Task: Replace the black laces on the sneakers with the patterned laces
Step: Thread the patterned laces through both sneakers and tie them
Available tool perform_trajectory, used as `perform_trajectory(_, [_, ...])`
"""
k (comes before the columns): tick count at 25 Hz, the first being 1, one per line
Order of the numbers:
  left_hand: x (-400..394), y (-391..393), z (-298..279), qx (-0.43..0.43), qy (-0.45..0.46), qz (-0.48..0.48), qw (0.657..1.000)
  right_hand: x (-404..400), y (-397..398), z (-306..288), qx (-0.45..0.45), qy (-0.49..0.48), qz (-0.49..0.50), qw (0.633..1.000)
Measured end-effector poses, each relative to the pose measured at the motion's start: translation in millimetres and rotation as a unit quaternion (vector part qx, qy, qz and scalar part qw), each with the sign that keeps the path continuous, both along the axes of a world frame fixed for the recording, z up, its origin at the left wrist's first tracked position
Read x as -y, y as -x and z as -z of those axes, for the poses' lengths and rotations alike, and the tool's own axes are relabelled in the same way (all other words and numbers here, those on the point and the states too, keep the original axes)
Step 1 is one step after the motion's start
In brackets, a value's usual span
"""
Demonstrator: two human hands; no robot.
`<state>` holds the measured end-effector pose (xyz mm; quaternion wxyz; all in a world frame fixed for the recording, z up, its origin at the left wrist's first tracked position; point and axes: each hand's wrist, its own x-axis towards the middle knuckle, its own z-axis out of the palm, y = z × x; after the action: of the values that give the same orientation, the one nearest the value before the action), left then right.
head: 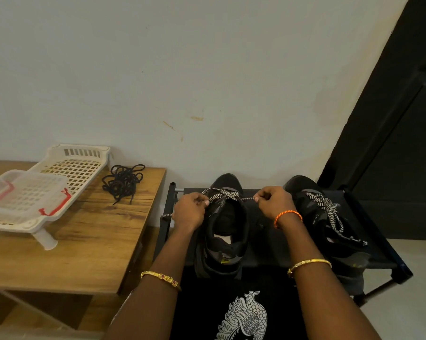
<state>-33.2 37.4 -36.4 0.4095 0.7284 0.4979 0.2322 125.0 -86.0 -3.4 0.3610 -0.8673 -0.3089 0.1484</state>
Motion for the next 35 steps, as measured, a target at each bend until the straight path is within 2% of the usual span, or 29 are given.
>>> perform_trajectory(4, [-3.3,5.4,-1.0,-0.008,0.016,-0.037,0.999,35.2,-22.3,-9.9,0.03,-0.026,0.164,0.986])
perform_trajectory(7, [-5.0,4.8,-1.7,-0.03,0.026,-0.034,0.999,43.9,-21.1,-15.1,0.051,-0.046,0.217,0.974])
perform_trajectory(10, [-6.7,1.3,0.7,-0.031,0.058,-0.007,0.998,29.7,-11.0,-14.5,0.093,-0.017,0.164,0.982])
perform_trajectory(14, [-2.2,-8.7,-0.7,0.04,0.094,0.012,0.995,-5.4,13.2,-2.6,-0.017,-0.019,-0.018,1.0])
perform_trajectory(16, [0.1,-13.7,-1.5,0.068,0.089,0.014,0.994,-16.9,22.1,2.7,-0.039,0.011,-0.055,0.998])
perform_trajectory(19, [2.9,-15.7,-2.9,0.086,0.092,0.013,0.992,-24.3,21.2,5.7,-0.061,0.012,-0.034,0.997])
perform_trajectory(29, [6.3,-19.6,-2.9,0.114,0.136,-0.036,0.984,21.3,-7.0,-7.0,-0.015,0.031,0.137,0.99])
perform_trajectory(32, [5.5,-20.1,-3.4,0.119,0.149,-0.036,0.981,7.8,0.5,-2.6,-0.018,0.005,0.104,0.994])
perform_trajectory(35, [4.7,-20.3,-4.6,0.122,0.161,-0.025,0.979,-7.5,11.0,1.1,-0.07,-0.015,0.016,0.997])
